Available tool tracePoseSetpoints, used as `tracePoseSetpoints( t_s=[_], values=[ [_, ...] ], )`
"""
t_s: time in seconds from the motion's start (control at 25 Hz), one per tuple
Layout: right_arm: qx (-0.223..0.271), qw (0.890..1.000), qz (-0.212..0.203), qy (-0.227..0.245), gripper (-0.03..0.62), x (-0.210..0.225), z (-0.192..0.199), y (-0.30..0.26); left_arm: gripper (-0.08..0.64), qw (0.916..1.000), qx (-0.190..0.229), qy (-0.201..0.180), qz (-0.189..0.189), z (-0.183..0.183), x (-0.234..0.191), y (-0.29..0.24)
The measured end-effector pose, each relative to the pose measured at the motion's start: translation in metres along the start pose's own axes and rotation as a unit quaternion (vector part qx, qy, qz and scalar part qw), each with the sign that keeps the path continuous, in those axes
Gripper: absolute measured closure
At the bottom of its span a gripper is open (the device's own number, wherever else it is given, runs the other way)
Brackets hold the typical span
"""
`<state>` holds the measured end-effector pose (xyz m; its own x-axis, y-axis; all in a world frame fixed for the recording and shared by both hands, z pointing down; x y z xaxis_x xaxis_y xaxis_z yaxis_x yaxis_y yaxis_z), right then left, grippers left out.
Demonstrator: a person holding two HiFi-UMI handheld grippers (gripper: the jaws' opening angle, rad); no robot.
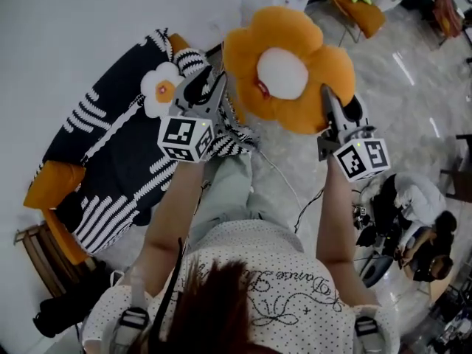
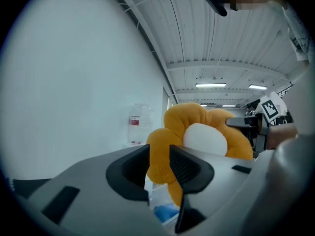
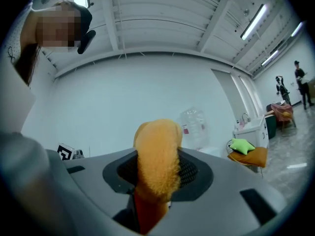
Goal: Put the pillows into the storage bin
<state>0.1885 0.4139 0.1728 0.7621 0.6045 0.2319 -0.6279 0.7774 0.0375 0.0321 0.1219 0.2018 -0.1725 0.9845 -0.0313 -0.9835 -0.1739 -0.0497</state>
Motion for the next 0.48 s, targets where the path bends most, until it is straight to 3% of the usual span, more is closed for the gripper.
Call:
tracePoseSetpoints(
  t_s=[0.24, 0.48],
  values=[
    [-0.003, 0.998, 0.061, 0.032, 0.442, 0.059, -0.011, -0.029, 0.533, 0.9987, 0.020, 0.003, 0.047, -0.004, -0.022, -0.098],
    [0.005, 0.993, 0.112, 0.048, 0.440, 0.105, -0.028, -0.060, 0.554, 0.9957, 0.032, -0.004, 0.087, -0.021, -0.050, -0.179]
  ],
)
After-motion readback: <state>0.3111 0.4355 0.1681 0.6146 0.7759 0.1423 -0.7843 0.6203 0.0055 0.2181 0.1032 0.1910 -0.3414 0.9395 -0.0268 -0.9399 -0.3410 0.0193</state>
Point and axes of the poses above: the fingertips, and each gripper's own axes: y backward along the fingers, x to its right, z out of its underside, the point moved 9 cm from there along y, backward along the fingers, and after that the axes turned 13 degrees about z, right-handed, at the moved point
